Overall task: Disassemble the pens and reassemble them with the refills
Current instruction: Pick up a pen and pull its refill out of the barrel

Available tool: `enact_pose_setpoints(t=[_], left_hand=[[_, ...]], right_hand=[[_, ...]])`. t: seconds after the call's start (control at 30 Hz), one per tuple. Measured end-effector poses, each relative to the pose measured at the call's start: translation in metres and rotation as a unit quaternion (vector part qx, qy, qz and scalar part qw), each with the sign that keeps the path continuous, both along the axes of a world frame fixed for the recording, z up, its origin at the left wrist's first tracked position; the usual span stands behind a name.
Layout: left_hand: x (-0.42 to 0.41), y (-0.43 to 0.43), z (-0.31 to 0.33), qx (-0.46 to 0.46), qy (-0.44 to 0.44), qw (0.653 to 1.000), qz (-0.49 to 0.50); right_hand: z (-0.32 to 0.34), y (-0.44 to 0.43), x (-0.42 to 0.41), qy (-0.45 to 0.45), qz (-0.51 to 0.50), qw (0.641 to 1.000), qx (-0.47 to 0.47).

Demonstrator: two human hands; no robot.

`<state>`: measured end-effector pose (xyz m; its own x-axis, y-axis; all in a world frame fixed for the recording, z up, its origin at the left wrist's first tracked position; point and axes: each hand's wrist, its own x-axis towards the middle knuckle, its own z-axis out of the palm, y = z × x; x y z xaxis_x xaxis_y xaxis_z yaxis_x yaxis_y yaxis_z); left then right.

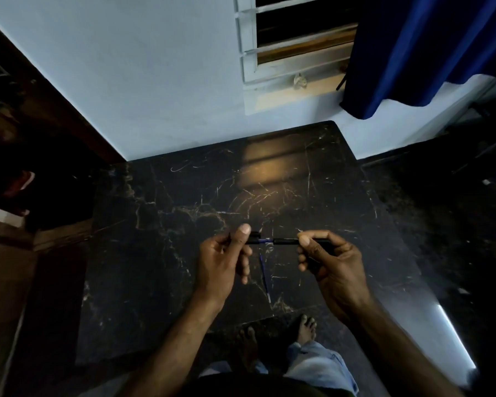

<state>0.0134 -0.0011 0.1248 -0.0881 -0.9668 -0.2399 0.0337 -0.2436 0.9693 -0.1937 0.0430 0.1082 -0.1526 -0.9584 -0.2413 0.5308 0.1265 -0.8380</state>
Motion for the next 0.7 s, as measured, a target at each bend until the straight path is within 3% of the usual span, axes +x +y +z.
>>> enact_pose_setpoints(t=[0.23, 0.47, 0.7], left_hand=[[-0.008, -0.005, 0.014, -0.031, 0.031, 0.998, -0.048], [-0.015, -0.004, 0.027, -0.063, 0.005, 0.997, -0.048], [-0.021, -0.003, 0.027, -0.077, -0.01, 0.996, -0.046]], right_hand=[[0.012, -0.008, -0.012, -0.038, -0.013, 0.999, 0.006], [0.027, -0.019, -0.011, -0.153, 0.023, 0.987, 0.04], [0.028, -0.03, -0.004, -0.089, 0.128, 0.987, -0.033]])
